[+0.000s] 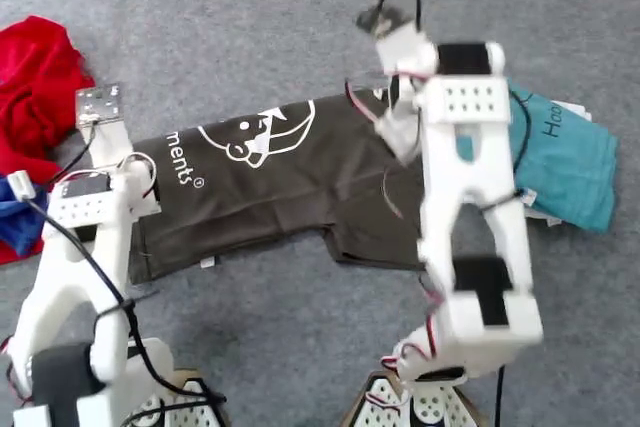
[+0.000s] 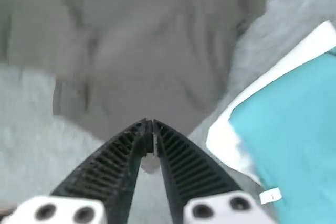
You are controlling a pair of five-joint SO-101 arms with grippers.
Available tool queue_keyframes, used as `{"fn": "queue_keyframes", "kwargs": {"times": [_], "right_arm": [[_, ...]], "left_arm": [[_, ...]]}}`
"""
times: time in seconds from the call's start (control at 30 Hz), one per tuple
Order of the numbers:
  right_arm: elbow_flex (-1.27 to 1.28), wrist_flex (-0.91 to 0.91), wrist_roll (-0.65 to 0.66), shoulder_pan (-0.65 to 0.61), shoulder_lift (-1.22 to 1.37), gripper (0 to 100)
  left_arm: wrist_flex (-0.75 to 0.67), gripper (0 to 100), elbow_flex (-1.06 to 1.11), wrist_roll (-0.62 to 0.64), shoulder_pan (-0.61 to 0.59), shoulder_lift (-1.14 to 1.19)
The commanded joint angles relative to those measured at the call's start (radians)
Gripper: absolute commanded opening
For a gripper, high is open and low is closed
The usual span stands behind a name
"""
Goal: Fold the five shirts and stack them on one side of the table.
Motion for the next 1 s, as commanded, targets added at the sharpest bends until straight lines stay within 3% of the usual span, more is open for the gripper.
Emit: {"fn": "queue_keyframes", "kwargs": {"times": [0.0,0.1,0.27,0.6,0.97], "right_arm": [[0.265,-0.054,0.196,-0.012,-0.203,1.8],[0.461,-0.092,0.318,-0.009,-0.308,6.0],[0.723,-0.161,0.446,-0.040,-0.455,25.4],[1.027,-0.456,0.462,-0.146,-0.449,24.3],[1.021,-0.462,0.690,-0.157,-0.407,24.3]], "left_arm": [[-0.028,3,-0.031,0.032,-0.039,0.014],[-0.028,3,-0.031,0.032,-0.042,0.015],[-0.029,3,-0.028,0.032,-0.042,0.015],[-0.083,3,0.004,0.031,-0.019,0.015],[-0.083,3,0.004,0.026,-0.021,0.015]]}}
